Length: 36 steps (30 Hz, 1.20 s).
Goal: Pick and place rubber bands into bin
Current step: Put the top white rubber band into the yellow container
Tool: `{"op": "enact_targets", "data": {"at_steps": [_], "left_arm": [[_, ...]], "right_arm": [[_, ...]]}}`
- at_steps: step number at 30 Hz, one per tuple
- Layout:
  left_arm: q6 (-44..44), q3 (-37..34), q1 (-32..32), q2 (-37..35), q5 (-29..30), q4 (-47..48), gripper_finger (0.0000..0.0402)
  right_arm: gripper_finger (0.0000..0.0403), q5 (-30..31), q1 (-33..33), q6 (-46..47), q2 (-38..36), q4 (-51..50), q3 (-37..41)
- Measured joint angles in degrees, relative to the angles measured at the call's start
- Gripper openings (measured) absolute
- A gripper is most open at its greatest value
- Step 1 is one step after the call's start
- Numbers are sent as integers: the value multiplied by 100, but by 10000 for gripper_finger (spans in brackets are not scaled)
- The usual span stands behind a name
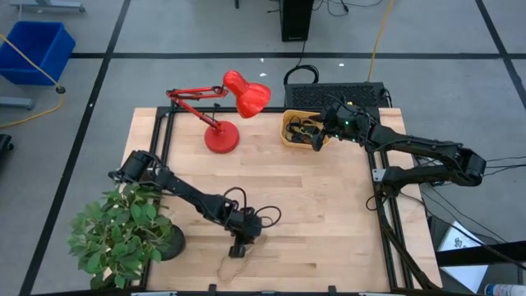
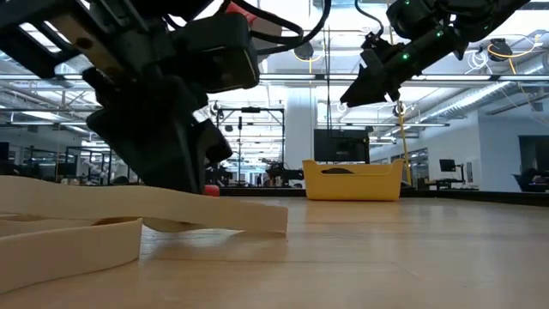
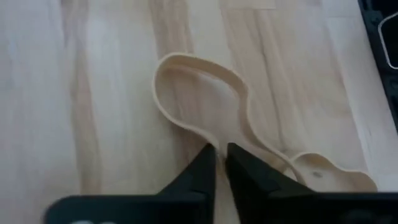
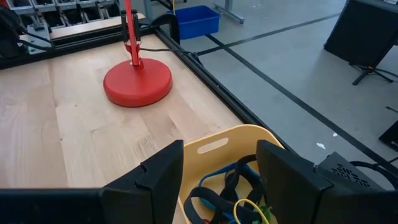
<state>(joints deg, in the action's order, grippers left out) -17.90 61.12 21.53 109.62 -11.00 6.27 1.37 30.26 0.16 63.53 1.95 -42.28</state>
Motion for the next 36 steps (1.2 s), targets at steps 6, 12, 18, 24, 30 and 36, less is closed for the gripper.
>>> {"op": "enact_targets", "data": {"at_steps": [6,12,18,24,30,36], "left_arm": [[-47,0,-7,0,1,-3,11],[-157,0,-71,-13,-94,3,7],[-181,0,-344,-347,-158,389,6],[346,0,-773,-1022,212,541,5],[1592,4,-1161,-1575,992,601,4],[1874,4,-1602,-1759,1730,239,8]], "right_arm": [[199,0,0,24,0,1,0],[199,-525,3,492,0,1,-2],[199,-2405,-72,517,0,138,-4],[199,-2858,-566,708,0,476,-9],[199,-2853,-1175,647,0,599,-9],[199,-2560,-1635,608,29,673,-7]]}}
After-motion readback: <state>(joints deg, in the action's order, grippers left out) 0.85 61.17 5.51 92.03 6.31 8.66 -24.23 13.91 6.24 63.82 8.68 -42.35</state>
